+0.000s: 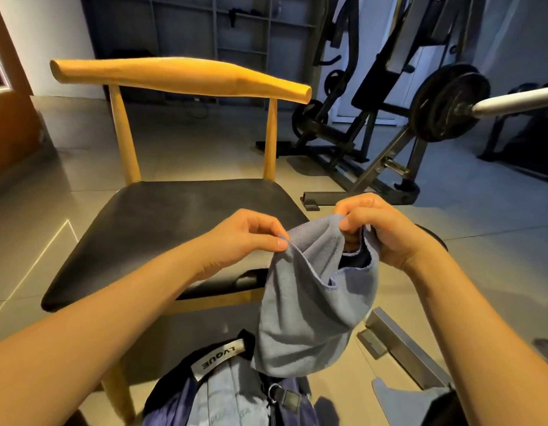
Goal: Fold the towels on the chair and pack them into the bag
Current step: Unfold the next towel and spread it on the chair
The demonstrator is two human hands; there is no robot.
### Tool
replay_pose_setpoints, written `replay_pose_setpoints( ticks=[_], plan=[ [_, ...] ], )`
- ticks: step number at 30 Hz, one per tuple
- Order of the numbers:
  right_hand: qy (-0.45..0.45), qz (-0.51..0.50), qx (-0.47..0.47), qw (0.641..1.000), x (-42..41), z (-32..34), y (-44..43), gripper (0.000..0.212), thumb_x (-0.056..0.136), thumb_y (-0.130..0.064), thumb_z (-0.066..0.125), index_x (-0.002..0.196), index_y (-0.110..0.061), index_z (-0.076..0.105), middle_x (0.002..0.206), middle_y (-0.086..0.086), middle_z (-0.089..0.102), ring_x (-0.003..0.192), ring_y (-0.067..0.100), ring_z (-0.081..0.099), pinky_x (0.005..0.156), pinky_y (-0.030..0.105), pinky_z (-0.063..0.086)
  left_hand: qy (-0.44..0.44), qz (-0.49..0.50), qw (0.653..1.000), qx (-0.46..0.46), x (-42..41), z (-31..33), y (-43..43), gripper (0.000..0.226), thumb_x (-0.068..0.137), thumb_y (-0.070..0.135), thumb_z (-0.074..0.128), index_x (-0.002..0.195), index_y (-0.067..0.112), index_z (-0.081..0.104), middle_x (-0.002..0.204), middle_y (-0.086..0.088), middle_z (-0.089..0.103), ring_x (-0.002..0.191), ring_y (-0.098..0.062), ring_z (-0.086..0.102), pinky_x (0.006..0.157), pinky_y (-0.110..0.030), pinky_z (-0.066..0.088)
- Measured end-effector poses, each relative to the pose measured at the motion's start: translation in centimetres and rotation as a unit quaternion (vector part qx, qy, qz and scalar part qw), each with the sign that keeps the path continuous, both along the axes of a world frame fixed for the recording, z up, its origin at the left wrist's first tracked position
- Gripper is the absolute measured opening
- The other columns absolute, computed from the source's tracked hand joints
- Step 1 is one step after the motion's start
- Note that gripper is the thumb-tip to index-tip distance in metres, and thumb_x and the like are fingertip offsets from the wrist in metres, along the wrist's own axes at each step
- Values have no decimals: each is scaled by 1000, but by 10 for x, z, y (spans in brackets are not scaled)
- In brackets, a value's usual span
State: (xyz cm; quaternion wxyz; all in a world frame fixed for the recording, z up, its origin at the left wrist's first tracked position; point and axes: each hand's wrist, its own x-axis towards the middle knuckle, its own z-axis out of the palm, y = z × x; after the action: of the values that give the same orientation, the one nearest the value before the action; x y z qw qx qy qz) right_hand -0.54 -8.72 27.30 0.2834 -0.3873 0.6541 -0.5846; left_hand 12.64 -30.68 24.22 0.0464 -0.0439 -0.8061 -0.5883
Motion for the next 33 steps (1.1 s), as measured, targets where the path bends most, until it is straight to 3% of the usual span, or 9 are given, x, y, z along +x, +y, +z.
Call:
replay_pose_setpoints(
  ticks=[8,11,16,19,21,24,26,30,33],
  plan=[
    [26,-72,-4,997,-7,-6,9,16,68,-10,56,52,-13,59,59,6,46,58,15,44,55,25,40,59,65,992,94,0,0,-15,11,82,11,72,89,2,74,91,-9,73,87,-16,66,82,-22,54],
    [40,-75,5,996,-7,-8,8,15,69,-12,58,54,-13,60,64,9,46,64,19,44,59,28,39,79,107,985,105,-1,2,-16,8,85,4,76,90,-2,75,89,-9,74,85,-16,67,79,-21,55],
    [59,-151,-6,987,-8,-7,4,30,95,-20,63,66,-17,69,60,2,47,61,15,47,62,27,43,97,172,974,109,1,10,-16,6,88,3,72,92,0,77,83,-5,76,80,-12,70,71,-20,56],
    [-7,-256,-44,966,-17,0,7,29,93,-28,65,64,-23,68,58,-3,41,55,13,41,59,31,37,127,250,949,146,-1,18,-35,13,88,2,71,80,10,77,76,-1,73,75,-13,67,71,-23,57],
    [-63,-286,-81,953,-22,3,11,29,87,-28,63,58,-26,62,57,-6,46,56,14,46,68,36,37,146,315,923,168,-1,22,-54,24,87,2,70,69,18,75,72,3,71,71,-12,64,70,-22,53],
    [-81,-288,-132,945,-22,-1,12,23,93,-19,48,82,-22,68,77,-2,63,72,15,58,72,34,43,158,353,910,149,2,20,-72,28,88,3,70,65,20,73,69,7,71,68,-9,63,68,-24,51],
    [-66,-304,-132,941,-18,-3,9,24,93,-10,41,95,-13,65,92,6,61,84,19,58,72,33,45,162,358,910,133,4,17,-74,25,87,4,72,69,21,72,69,9,71,70,-9,63,70,-26,50],
    [31,-282,-76,956,-12,-2,4,5,66,-5,46,63,-10,47,69,5,38,66,19,34,62,36,24,167,366,908,115,9,15,-79,18,86,7,76,75,21,76,75,6,74,78,-14,67,78,-31,55],
    [48,-318,-43,946,-20,-8,10,15,88,3,55,89,-1,70,93,9,71,91,23,64,82,36,48,169,372,907,103,16,17,-85,13,85,6,77,80,18,76,80,0,74,81,-17,67,80,-32,56]
  ],
)
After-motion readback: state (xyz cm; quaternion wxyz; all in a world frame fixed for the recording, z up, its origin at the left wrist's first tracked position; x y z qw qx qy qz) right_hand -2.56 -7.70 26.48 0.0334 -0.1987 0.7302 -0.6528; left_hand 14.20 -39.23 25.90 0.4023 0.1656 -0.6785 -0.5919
